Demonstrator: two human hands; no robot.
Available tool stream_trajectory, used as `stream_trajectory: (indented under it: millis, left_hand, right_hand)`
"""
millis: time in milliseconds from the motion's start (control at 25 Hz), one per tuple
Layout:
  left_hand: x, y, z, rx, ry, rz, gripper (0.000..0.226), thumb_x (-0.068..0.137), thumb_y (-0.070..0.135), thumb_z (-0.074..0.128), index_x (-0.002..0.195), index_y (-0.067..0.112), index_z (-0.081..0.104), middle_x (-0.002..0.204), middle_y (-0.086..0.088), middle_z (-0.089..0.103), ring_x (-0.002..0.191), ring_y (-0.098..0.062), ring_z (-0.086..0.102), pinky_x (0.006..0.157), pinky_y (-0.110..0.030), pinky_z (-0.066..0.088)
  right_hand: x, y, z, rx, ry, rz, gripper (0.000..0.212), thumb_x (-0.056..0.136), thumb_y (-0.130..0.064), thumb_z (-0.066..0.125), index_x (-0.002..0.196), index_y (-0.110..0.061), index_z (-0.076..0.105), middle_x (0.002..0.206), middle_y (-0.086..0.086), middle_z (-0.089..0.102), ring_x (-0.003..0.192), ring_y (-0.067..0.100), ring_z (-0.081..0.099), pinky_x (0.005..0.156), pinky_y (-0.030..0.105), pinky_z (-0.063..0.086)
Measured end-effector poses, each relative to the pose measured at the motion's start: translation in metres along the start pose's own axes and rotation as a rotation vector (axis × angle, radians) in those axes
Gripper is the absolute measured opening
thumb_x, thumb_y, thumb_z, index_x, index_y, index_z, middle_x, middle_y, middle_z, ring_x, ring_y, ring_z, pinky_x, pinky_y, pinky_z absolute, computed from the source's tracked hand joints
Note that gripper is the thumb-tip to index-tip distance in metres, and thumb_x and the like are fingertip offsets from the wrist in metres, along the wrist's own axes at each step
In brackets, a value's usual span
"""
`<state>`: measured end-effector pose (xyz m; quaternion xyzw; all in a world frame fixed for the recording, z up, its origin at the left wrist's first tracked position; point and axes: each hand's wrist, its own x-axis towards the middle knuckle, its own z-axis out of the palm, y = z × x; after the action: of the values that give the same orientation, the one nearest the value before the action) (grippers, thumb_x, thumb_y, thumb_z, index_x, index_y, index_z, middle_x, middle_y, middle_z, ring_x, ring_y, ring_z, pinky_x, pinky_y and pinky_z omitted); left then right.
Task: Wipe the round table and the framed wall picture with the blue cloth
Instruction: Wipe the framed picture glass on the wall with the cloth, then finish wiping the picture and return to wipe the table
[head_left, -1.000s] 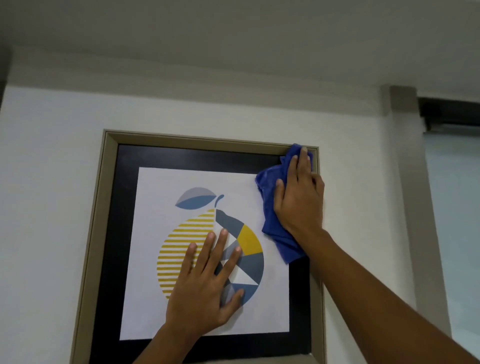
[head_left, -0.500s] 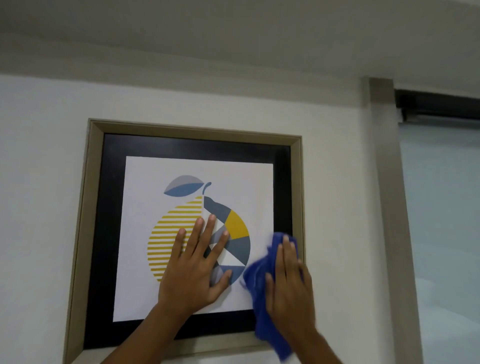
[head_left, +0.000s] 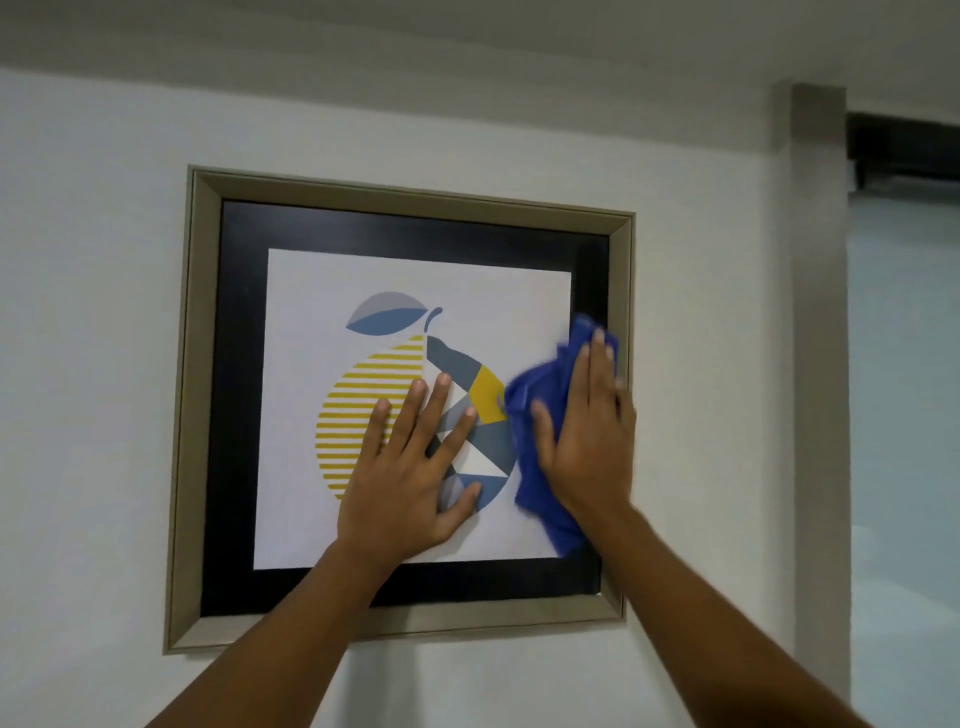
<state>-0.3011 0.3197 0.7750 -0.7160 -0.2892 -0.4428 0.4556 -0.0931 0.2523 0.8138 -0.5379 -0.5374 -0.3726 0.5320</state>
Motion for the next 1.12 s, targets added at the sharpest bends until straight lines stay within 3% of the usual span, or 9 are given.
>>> stream_trajectory:
  millis: [160, 320, 440, 560, 640, 760, 880, 1040, 1120]
  left_hand:
    - [0.000, 0.002, -0.003, -0.004, -0.027, -0.003, 0.079, 0.096, 0.063, 0.035, 0.160, 0.020, 0.018, 0.169, -0.016, 0.012, 0.156, -0.035, 0.006, 0.124, -0.059, 0.013]
    - [-0.009, 0.028, -0.011, -0.105, -0.116, -0.065, 0.083, 0.094, 0.063, 0.037, 0.161, 0.021, 0.015, 0.170, -0.016, 0.008, 0.157, -0.035, 0.004, 0.124, -0.058, 0.008]
    - [-0.035, 0.078, -0.007, -0.268, -0.182, -0.002, 0.084, 0.094, 0.063, 0.040, 0.161, 0.020, 0.015, 0.170, -0.016, 0.008, 0.157, -0.033, 0.005, 0.124, -0.058, 0.009]
    - [-0.062, 0.145, -0.004, -0.395, -0.261, 0.067, 0.079, 0.098, 0.064, 0.032, 0.161, 0.021, 0.014, 0.169, -0.015, 0.010, 0.156, -0.033, 0.010, 0.124, -0.057, 0.010]
    - [-0.075, 0.189, -0.003, -0.456, -0.323, 0.092, 0.077, 0.099, 0.064, 0.026, 0.161, 0.021, 0.011, 0.169, -0.015, 0.012, 0.156, -0.032, 0.011, 0.123, -0.054, 0.010]
    - [-0.100, 0.264, -0.002, -0.563, -0.440, 0.169, 0.077, 0.099, 0.064, 0.026, 0.160, 0.021, 0.008, 0.168, -0.014, 0.015, 0.155, -0.034, 0.015, 0.120, -0.055, 0.012]
    - [-0.142, 0.346, -0.006, -0.663, -0.601, 0.276, 0.078, 0.099, 0.066, 0.022, 0.160, 0.022, 0.003, 0.168, -0.014, 0.014, 0.154, -0.034, 0.015, 0.121, -0.057, 0.014]
    - [-0.245, 0.467, -0.025, -0.847, -0.865, 0.414, 0.075, 0.100, 0.062, 0.027, 0.159, 0.020, 0.010, 0.167, -0.014, 0.020, 0.153, -0.032, 0.021, 0.120, -0.058, 0.029]
    - [-0.317, 0.526, -0.037, -0.945, -1.012, 0.475, 0.074, 0.101, 0.060, 0.032, 0.160, 0.020, 0.016, 0.168, -0.013, 0.016, 0.154, -0.031, 0.018, 0.122, -0.057, 0.024]
  right_hand:
    - [-0.128, 0.020, 0.001, -0.040, -0.142, -0.024, 0.077, 0.096, -0.045, 0.040, 0.154, -0.012, 0.003, 0.162, 0.005, 0.008, 0.146, 0.023, 0.019, 0.115, 0.034, 0.024]
    - [-0.133, 0.036, -0.026, -0.179, -0.274, -0.195, 0.065, 0.085, -0.013, 0.072, 0.140, 0.005, 0.042, 0.149, 0.018, 0.039, 0.136, 0.031, 0.041, 0.103, 0.039, 0.045]
    - [-0.143, 0.048, -0.049, -0.168, -0.307, -0.226, 0.044, 0.094, -0.012, 0.055, 0.135, 0.005, 0.049, 0.144, 0.018, 0.047, 0.132, 0.028, 0.047, 0.104, 0.037, 0.041]
    - [-0.170, 0.068, -0.079, -0.103, -0.283, -0.131, 0.048, 0.106, -0.028, 0.022, 0.143, -0.003, 0.041, 0.148, 0.008, 0.044, 0.133, 0.016, 0.040, 0.110, 0.026, 0.027]
    - [-0.202, 0.092, -0.100, -0.123, -0.310, -0.033, 0.044, 0.104, -0.023, 0.038, 0.148, -0.016, 0.034, 0.152, -0.003, 0.039, 0.135, 0.005, 0.036, 0.113, 0.022, 0.028]
    - [-0.267, 0.129, -0.142, -0.181, -0.396, 0.033, 0.064, 0.086, -0.015, 0.070, 0.141, -0.002, 0.043, 0.146, 0.012, 0.047, 0.131, 0.021, 0.044, 0.107, 0.036, 0.038]
    - [-0.350, 0.158, -0.191, -0.256, -0.589, 0.140, 0.058, 0.088, -0.013, 0.067, 0.140, -0.002, 0.044, 0.148, 0.014, 0.043, 0.133, 0.026, 0.046, 0.105, 0.040, 0.043]
    - [-0.498, 0.189, -0.259, -0.370, -0.875, 0.289, 0.056, 0.092, -0.015, 0.056, 0.144, -0.006, 0.040, 0.155, 0.011, 0.031, 0.141, 0.024, 0.034, 0.111, 0.037, 0.036]
    - [-0.583, 0.200, -0.289, -0.397, -1.020, 0.361, 0.056, 0.091, -0.013, 0.055, 0.145, -0.007, 0.039, 0.156, 0.010, 0.028, 0.143, 0.022, 0.029, 0.110, 0.036, 0.036]
